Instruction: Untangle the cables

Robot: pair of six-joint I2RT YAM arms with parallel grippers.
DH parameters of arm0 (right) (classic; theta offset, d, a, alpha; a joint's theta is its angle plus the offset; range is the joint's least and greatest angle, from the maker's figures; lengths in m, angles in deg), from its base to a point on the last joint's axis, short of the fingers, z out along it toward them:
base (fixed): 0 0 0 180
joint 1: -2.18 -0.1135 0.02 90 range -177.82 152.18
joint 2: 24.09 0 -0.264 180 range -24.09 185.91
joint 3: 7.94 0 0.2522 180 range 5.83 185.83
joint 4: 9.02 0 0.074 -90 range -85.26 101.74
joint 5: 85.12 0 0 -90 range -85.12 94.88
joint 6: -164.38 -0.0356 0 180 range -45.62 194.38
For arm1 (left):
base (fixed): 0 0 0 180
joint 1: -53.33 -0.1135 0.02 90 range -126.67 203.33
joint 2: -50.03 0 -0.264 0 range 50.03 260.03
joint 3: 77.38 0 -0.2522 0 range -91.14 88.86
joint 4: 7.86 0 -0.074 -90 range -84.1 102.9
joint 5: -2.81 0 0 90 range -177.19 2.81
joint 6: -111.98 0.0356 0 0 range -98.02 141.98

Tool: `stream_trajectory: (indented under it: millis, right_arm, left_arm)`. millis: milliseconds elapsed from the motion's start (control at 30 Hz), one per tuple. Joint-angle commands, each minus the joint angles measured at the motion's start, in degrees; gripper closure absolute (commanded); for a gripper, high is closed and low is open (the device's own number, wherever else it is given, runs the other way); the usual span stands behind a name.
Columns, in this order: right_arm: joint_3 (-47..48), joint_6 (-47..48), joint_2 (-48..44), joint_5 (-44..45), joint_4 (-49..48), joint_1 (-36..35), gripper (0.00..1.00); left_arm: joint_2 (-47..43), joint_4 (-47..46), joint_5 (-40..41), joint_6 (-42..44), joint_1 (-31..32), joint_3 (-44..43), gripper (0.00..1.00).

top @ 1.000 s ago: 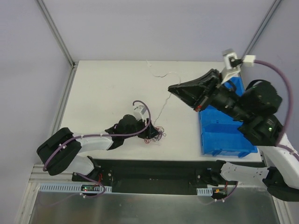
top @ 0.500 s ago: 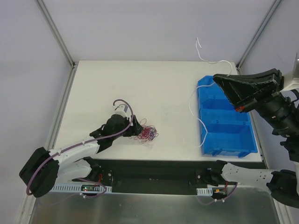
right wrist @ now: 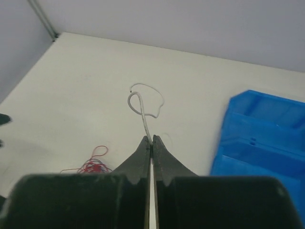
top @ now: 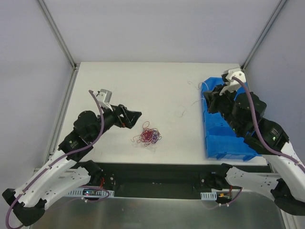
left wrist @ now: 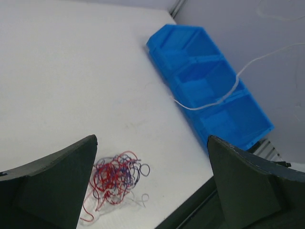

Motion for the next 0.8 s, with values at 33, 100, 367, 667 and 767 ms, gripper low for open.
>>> stream_trajectory:
  millis: [33,100,367,667,767]
  right_arm:
    - [0.9,1.5,-4.9,10.9,7.2,2.2,0.99]
    - [1.0,1.8,-6.5,14.6,10.8,2.5,0.99]
    - [-1.3,-1.8,-11.1,26.7,23.1,2.8,0.99]
    - [-6.1,-16.1,-8.9,37.7,40.1,9.8,0.99]
    - [-9.4,-17.9,-8.0,31.2,40.3,19.1,0.99]
  left_arm:
    - [2.3,3.7,-1.1,12.0,-0.3,-12.5,0.01]
    - [4.0,4.6,-1.6,15.3,-0.3,-16.2,0.01]
    - [7.5,4.8,-1.6,23.7,-0.5,-19.8,0.01]
    - [3.9,4.7,-3.0,25.8,-1.0,-14.1,0.01]
    - [3.0,4.7,-3.0,26.4,-1.0,-13.8,0.01]
